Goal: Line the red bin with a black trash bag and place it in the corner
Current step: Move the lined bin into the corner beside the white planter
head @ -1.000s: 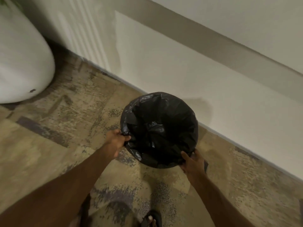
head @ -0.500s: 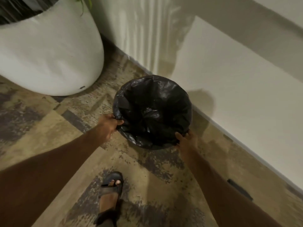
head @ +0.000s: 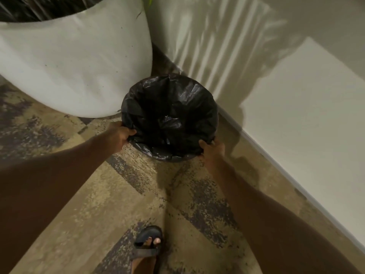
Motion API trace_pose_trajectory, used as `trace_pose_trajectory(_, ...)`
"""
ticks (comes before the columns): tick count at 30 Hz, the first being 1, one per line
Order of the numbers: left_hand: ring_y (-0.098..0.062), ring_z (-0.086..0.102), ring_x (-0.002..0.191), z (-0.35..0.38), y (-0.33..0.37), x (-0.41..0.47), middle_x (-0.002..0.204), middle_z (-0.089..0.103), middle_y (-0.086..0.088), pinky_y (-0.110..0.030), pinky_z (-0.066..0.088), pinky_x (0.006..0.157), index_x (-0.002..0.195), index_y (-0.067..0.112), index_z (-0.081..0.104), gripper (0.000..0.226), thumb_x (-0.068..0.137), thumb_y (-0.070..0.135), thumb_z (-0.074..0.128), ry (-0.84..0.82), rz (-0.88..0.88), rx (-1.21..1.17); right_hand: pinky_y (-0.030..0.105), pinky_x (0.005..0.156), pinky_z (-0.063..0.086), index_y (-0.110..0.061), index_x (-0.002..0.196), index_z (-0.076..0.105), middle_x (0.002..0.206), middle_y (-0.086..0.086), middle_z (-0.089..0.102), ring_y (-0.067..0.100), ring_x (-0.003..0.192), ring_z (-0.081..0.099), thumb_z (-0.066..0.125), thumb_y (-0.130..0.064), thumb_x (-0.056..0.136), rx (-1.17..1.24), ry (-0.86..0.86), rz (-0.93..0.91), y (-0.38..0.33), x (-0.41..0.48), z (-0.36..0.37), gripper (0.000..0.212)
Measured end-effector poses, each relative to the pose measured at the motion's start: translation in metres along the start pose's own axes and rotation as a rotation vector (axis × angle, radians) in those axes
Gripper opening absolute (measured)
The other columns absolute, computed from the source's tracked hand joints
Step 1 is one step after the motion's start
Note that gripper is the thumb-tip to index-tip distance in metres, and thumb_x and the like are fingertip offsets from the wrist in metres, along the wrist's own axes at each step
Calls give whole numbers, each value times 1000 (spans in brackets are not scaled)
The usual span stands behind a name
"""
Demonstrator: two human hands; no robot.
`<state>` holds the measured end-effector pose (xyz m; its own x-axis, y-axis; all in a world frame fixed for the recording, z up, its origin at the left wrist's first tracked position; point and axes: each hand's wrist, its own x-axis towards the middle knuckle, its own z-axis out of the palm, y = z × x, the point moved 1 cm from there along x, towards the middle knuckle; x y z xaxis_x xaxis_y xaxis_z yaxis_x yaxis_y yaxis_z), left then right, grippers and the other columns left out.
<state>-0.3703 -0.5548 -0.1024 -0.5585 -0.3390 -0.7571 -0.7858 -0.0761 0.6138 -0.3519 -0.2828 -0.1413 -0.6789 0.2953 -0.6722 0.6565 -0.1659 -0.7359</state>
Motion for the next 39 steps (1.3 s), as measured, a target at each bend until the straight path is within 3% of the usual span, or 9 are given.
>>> trace_pose_trajectory(4,-23,64,84,-12,7,15,102,65,-13,-34,57,75,120,3,59,41,80,-1,68,31,-6,24,47,74,60,-12,119,56,109,8,64,26,92,67,66,-7,86,-87,18,-25,-7,11,18,36)
trace_pose_trajectory(7,-22,63,92,-14,10,23,114,65,-14,-26,52,62,123,6,58,44,81,-1,67,8,-8,-5,50,77,59,-13,118,57,95,0,63,22,84,66,67,-6,85,-68,13,-28,-9,19,27,36)
trace_pose_trajectory(14,-31,60,114,-14,10,39,128,60,-17,-34,52,87,125,2,57,48,79,-10,65,9,-10,-36,44,74,59,-13,124,54,103,1,61,22,87,64,66,-1,84,-20,-11,7,-7,31,36,43)
trace_pose_trajectory(19,-26,64,94,-14,12,48,120,64,-16,-29,54,67,121,4,60,44,78,-5,68,23,-10,12,38,65,57,-13,124,53,88,-7,61,18,81,64,66,2,83,66,-18,51,-9,37,38,46)
trace_pose_trajectory(24,-29,62,100,-11,17,55,125,62,-19,-35,54,84,122,2,59,42,81,-9,64,27,-11,-33,43,76,57,-12,127,51,102,-1,61,25,96,63,68,1,82,77,-37,44,-13,39,42,49)
trace_pose_trajectory(30,-25,60,98,-10,15,48,124,60,-20,-13,49,46,120,0,59,35,85,-6,58,8,54,-17,46,80,57,-16,128,47,100,-7,58,22,100,61,68,0,82,102,-97,46,-10,34,38,54)
trace_pose_trajectory(33,-22,61,104,-13,16,55,120,63,-14,-26,54,65,109,6,61,29,82,-1,65,20,-43,-75,42,86,54,-22,129,48,119,-2,60,21,109,60,77,-14,76,108,-150,84,-9,32,35,61)
trace_pose_trajectory(37,-22,65,105,-20,13,58,94,67,-2,-24,58,61,90,17,61,13,80,18,70,-105,-6,-51,47,105,43,-20,138,38,138,5,52,26,122,53,81,-36,70,102,-153,132,-9,30,36,81)
trace_pose_trajectory(39,-24,64,108,-22,11,61,98,67,-3,-30,58,72,94,17,60,21,78,25,71,-138,-5,-69,46,106,42,-19,139,36,139,8,50,28,124,51,75,-41,75,160,-170,150,-11,28,38,79)
